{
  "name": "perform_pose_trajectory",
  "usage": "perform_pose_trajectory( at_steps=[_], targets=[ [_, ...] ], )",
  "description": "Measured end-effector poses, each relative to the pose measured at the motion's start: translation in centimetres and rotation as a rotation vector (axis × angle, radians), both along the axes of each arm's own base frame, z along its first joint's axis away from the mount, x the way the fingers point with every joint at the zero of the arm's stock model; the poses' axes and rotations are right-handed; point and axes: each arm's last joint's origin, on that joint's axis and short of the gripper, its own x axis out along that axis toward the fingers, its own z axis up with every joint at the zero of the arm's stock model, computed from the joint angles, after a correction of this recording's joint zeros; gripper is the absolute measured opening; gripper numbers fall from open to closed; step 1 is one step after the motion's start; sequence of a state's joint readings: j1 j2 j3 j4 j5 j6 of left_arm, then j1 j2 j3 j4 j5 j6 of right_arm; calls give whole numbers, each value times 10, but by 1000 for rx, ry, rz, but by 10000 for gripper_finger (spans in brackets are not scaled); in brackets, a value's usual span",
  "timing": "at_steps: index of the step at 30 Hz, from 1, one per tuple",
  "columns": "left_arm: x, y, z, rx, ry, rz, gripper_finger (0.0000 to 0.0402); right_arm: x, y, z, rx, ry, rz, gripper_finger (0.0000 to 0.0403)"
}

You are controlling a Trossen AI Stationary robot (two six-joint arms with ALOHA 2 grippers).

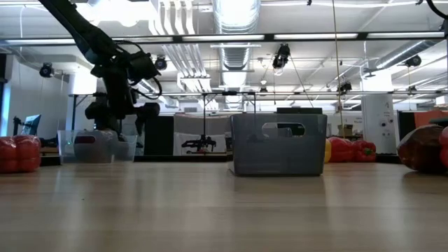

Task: Sort produce into baskets
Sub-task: Put the red apple into the transparent bin

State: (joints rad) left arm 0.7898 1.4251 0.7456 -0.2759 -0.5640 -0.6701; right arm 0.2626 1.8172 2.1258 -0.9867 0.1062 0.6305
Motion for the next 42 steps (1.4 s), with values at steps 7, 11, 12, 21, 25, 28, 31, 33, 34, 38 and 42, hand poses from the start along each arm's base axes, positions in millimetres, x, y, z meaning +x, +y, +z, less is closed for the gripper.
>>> perform_pose_trajectory(
  at_steps=[7, 11, 12, 21, 25, 28, 31, 33, 34, 38, 42],
  targets=[
    [-9, -17, 25, 19, -29, -30, 269, 0, -1, 0, -2, 0, 0, 359],
    [-13, -34, 24, -15, -28, -66, 261, 0, -1, 0, 3, 1, -4, 359],
    [-13, -36, 21, -32, -37, -69, 259, 0, -1, 0, 3, 1, -4, 359],
    [-1, -20, 2, -25, -46, -71, 251, 2, -7, 0, 0, -1, -17, 359],
    [5, -5, -6, -31, -9, -55, 251, 2, -7, 0, 8, -2, -26, 359],
    [10, 1, -9, -63, 20, -73, 251, 2, -7, 0, 9, -2, -26, 359],
    [16, 8, -5, -55, 26, -84, 251, 2, -7, 0, 10, -2, -26, 359],
    [19, 11, -1, -50, 25, -83, 251, 2, -7, 0, 10, -2, -26, 359],
    [19, 11, 0, -58, 33, -83, 251, 2, -7, 0, 11, -2, -27, 359],
    [17, 10, 8, -54, 37, -82, 251, 2, -7, 0, 9, -2, -25, 359],
    [8, -1, 20, -59, 51, -79, 251, 2, -7, 0, 8, -2, -25, 359]
  ],
)
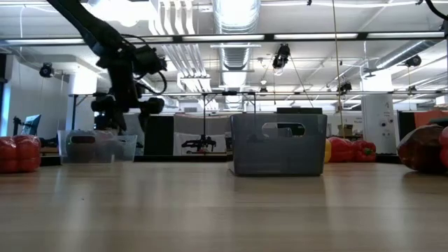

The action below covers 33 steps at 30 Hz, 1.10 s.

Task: Sort produce into baskets
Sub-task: Put the red apple into the transparent bin, then put the dark red apple into the transparent bin

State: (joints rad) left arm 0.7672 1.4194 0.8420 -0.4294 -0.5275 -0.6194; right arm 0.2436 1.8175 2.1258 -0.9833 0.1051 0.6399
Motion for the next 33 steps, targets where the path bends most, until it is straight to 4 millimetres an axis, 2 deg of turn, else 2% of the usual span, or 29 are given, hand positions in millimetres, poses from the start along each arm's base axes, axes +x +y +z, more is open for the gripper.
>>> perform_pose_trajectory(
  at_steps=[5, 9, 12, 18, 22, 27, 33],
  targets=[
    [-9, -22, 14, 1, 18, -36, 251, 0, 0, 0, 3, 1, -2, 359],
    [-3, -54, 29, 48, -34, -208, 247, -2, 1, -1, -2, 19, 2, 359],
    [4, -87, 36, 76, -61, -373, 244, -11, 5, -9, -14, 130, -1, 359],
    [16, -162, 43, 125, -191, -736, 242, -53, 11, -28, -52, 556, -150, 359],
    [22, -210, 44, 153, -311, -958, 242, -64, 24, -38, -39, 589, -167, 359],
    [22, -256, 44, 167, -408, -1090, 242, -85, 22, -58, 25, 652, -466, 359],
    [21, -286, 39, 125, -417, -1176, 242, -133, 15, -70, 145, 537, -985, 359]
  ],
)
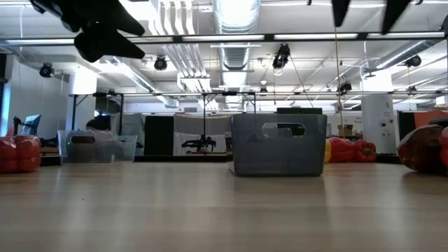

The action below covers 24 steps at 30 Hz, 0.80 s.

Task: Sort produce into baskets
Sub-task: Put the dark red apple into the transparent bin

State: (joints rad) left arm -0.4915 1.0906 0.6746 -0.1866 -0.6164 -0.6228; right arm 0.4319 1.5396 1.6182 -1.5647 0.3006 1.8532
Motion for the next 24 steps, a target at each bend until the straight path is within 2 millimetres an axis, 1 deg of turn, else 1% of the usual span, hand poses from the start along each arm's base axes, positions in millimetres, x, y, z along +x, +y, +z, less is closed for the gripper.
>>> perform_pose_trajectory(
  at_steps=[3, 4, 5, 9, 13, 18, 22, 24],
  targets=[
    [3, -7, -4, -9, 2, -12, 242, -24, -3, -8, 29, -62, -273, 359],
    [5, -8, -6, -11, 1, -12, 242, -29, -4, -13, 34, -77, -345, 359],
    [7, -9, -7, -12, -2, -10, 242, -33, -6, -18, 39, -85, -382, 359],
    [13, -12, -14, -2, 14, -11, 242, -41, -17, -35, 50, -81, -451, 359],
    [16, -14, -19, 1, 30, -16, 242, -48, -30, -52, 51, 15, -497, 359],
    [18, -16, -23, -20, 52, -39, 242, -63, -43, -60, 115, 65, -569, 359],
    [20, -18, -25, -41, 51, -48, 242, -62, -56, -82, 188, 57, -635, 359],
    [20, -18, -25, -40, 54, -48, 242, -65, -63, -94, 189, 80, -673, 359]
  ],
)
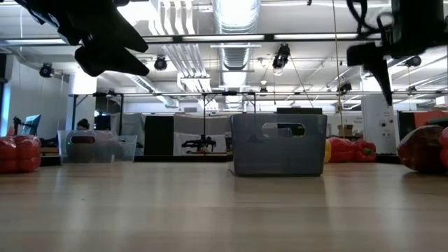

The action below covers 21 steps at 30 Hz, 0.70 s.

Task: Sort produce into baskets
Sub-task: Put the dark red apple into the transparent bin

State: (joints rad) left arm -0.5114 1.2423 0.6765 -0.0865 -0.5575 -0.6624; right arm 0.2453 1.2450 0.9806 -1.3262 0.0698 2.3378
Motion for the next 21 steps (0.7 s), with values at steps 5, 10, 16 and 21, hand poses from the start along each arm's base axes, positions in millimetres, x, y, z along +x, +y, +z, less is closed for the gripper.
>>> perform_pose_trajectory(
  at_steps=[5, 10, 16, 21],
  targets=[
    [0, 0, 1, -13, -6, 5, 242, -1, -15, -21, 30, 57, -88, 359],
    [0, -1, 1, -59, -16, 6, 242, 0, -31, -41, 43, 77, -173, 359],
    [0, -8, 2, -122, -4, -80, 242, 0, -46, -61, 65, 90, -266, 359],
    [-4, -17, 4, -140, -23, -106, 242, 3, -55, -72, 37, 144, -291, 359]
  ],
)
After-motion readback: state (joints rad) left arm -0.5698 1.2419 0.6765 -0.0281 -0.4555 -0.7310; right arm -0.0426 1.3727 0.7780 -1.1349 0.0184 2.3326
